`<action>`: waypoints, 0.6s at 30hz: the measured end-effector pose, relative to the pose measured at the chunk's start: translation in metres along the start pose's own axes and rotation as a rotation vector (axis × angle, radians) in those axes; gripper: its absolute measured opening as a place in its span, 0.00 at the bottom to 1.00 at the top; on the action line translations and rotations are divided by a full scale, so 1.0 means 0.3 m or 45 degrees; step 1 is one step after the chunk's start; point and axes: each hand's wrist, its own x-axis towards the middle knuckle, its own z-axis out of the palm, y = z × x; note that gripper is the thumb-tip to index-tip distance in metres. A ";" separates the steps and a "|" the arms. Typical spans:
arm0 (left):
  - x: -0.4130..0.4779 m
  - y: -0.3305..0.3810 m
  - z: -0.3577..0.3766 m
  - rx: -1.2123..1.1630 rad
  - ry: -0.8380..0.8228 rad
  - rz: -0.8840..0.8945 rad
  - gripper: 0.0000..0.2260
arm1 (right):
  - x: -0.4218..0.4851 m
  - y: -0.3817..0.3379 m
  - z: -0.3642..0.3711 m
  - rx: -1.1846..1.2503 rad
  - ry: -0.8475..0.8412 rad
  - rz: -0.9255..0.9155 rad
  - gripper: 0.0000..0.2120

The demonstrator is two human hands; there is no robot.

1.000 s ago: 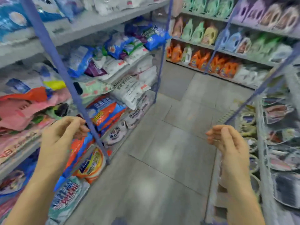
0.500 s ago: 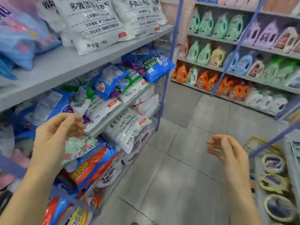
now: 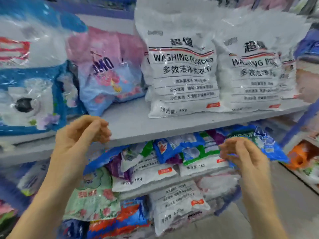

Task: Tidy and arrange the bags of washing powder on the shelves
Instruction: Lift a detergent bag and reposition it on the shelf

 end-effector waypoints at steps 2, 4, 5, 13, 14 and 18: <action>0.039 0.022 0.009 0.023 0.128 0.036 0.09 | 0.135 -0.009 0.053 0.058 -0.142 -0.036 0.11; 0.085 0.033 0.012 0.041 0.263 0.046 0.07 | 0.249 -0.029 0.134 0.108 -0.309 -0.085 0.12; 0.111 0.031 0.013 0.050 0.334 0.041 0.04 | 0.295 -0.041 0.186 0.123 -0.390 -0.119 0.11; 0.293 -0.062 0.060 0.492 0.518 -0.167 0.15 | 0.472 -0.088 0.709 0.082 -0.875 -0.256 0.11; 0.298 -0.072 0.065 0.521 0.532 -0.202 0.19 | 0.486 -0.088 0.775 0.034 -0.889 -0.253 0.15; 0.310 -0.075 0.079 0.526 0.652 -0.205 0.19 | 0.575 -0.067 0.970 -0.197 -0.751 -0.187 0.22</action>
